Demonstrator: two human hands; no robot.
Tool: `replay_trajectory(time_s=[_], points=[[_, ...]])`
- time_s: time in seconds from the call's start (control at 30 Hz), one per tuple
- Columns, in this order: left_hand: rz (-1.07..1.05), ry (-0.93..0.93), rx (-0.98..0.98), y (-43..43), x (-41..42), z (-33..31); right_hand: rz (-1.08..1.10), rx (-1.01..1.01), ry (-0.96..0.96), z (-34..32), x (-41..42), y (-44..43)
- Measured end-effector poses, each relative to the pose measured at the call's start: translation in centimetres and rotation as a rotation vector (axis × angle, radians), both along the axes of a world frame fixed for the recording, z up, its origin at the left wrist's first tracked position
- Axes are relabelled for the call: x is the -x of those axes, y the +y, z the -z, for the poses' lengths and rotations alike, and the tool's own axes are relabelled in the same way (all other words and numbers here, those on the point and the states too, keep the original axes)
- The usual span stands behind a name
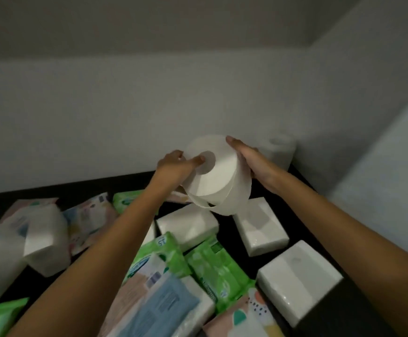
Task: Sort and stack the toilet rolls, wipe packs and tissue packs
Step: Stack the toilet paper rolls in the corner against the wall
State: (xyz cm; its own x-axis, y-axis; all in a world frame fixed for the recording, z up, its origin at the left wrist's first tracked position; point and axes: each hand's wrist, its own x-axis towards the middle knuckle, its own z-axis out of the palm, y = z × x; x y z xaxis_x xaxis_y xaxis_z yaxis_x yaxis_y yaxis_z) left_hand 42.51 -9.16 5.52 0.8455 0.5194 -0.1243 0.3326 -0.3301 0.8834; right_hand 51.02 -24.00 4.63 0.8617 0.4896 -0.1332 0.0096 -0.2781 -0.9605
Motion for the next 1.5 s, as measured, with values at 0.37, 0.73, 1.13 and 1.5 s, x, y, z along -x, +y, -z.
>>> replay_trajectory(time_s=[0.37,0.73,1.13,1.5], points=[[0.047,0.059,0.263,-6.6,-11.1,2.2,0.292,0.029,-0.115,4.0,-6.6,-6.9],[-0.062,0.16,0.38,-3.3,-17.4,8.1,0.189,-0.019,0.203,7.1,-11.6,-3.3],[0.002,0.085,0.44,-0.9,-19.8,11.2,0.332,-0.283,0.183,10.1,-13.5,-1.3],[-0.104,0.008,0.565,-2.0,-21.7,12.0,0.405,-0.37,0.166,11.2,-14.6,-0.9]])
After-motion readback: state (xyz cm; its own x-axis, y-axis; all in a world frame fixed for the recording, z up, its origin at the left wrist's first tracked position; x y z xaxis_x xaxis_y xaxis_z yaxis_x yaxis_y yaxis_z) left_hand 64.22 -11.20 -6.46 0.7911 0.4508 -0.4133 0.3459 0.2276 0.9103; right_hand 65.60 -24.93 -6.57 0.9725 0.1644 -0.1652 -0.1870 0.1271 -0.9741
